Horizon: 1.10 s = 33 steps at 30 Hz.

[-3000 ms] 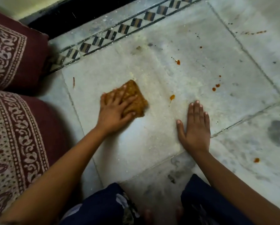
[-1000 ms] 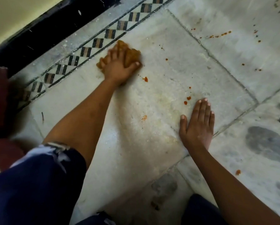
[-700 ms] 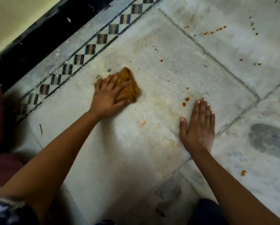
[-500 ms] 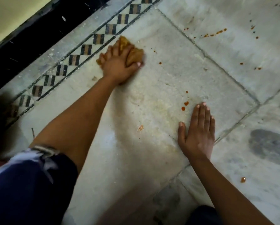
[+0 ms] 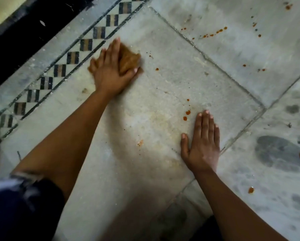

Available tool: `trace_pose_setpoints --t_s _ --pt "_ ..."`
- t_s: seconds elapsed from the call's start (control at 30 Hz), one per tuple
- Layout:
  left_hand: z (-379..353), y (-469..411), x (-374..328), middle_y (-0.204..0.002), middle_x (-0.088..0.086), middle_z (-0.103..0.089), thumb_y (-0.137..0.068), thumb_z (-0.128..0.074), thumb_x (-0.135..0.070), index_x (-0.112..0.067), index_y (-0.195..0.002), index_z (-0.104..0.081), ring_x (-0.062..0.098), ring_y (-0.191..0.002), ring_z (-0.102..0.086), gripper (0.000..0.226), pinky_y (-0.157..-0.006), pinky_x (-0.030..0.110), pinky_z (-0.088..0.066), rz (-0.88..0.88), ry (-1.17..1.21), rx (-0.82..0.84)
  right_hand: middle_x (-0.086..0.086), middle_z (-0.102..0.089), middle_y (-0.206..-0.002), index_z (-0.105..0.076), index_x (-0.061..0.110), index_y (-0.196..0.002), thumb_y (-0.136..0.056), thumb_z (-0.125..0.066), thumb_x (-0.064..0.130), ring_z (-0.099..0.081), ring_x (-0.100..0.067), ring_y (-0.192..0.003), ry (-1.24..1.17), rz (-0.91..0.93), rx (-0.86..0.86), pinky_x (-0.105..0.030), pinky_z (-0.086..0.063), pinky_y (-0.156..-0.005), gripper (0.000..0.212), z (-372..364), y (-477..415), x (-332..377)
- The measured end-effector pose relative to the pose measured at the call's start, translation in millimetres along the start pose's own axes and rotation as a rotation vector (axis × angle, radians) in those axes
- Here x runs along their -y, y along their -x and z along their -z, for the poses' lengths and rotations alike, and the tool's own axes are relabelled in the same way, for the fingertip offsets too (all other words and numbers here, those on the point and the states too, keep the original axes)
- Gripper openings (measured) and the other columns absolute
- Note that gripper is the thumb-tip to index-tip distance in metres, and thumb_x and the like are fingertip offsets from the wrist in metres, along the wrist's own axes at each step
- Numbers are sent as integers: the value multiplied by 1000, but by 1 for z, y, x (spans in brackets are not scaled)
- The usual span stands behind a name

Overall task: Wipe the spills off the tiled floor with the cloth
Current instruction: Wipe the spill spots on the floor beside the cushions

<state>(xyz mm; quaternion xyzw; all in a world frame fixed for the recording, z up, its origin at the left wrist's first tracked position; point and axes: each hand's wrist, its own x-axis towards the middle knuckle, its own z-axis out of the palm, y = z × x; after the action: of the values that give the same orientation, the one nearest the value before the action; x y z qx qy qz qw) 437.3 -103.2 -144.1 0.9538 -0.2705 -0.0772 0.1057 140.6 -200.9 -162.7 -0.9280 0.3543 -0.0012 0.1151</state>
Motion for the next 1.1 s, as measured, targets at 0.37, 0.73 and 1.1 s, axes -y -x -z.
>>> trace_pose_setpoints --t_s 0.37,0.73,1.1 --pt "-15 36 -14 -152 4 -33 -81 -35 -64 -30 -147 -23 27 -139 -29 75 -113 47 -9 -477 -62 -6 -16 -22 -154 -23 4 -147 -90 -30 44 -19 -28 -142 32 -15 10 -40 -12 -116 70 1 0 2" --pt "-28 28 -79 -154 7 -26 -79 -38 -71 -37 -144 -29 34 -140 -24 74 -111 59 -9 -566 -116 46 -16 -23 -153 -25 3 -146 -89 -31 44 -20 -28 -142 28 -23 18 -43 -13 -115 70 2 0 2" --pt "-28 -36 -138 -154 7 -23 -72 -41 -77 -42 -140 -31 38 -137 -22 77 -108 59 -13 -361 -152 127 -21 -17 -154 -19 -3 -146 -91 -30 43 -15 -31 -143 3 -30 12 -43 -13 -116 73 1 2 1"
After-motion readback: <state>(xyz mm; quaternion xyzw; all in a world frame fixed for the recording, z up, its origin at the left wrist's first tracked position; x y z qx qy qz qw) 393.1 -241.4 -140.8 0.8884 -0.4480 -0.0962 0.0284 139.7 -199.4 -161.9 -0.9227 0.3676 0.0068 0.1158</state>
